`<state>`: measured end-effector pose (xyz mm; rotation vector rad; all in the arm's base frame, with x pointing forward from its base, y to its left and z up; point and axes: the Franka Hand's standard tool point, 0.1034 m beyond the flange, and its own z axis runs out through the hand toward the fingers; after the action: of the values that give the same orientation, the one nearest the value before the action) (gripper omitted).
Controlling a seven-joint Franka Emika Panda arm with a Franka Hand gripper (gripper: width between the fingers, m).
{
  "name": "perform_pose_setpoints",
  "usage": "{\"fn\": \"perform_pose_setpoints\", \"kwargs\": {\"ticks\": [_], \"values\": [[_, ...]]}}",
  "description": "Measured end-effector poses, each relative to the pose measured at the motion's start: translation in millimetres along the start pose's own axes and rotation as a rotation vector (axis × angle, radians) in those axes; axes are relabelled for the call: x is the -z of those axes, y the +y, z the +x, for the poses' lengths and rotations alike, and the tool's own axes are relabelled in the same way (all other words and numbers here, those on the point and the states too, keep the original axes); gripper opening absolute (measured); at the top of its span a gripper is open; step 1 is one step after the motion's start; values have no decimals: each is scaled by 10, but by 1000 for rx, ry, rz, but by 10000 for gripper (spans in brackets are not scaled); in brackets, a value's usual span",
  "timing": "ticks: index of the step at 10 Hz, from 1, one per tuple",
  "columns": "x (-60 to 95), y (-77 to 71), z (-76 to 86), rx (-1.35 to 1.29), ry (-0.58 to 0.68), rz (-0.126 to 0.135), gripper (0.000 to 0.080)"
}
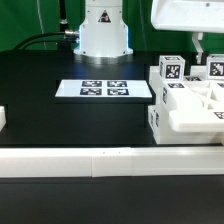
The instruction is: Assemble chair
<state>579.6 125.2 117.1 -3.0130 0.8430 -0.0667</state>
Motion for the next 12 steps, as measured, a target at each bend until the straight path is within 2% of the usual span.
{"fn": "perform_pose_setpoints", "kwargs": {"ticks": [3,5,9,11,12], "values": [[-5,-5,-20,-295,0,28,284],[-13,-18,-26,-571,-17,62,284],[-13,-25,-18,-879,-51,73,284],[-15,-23,-16,-829,-48,74,284],[-12,-22,-10,-790,-47,75,420]]}}
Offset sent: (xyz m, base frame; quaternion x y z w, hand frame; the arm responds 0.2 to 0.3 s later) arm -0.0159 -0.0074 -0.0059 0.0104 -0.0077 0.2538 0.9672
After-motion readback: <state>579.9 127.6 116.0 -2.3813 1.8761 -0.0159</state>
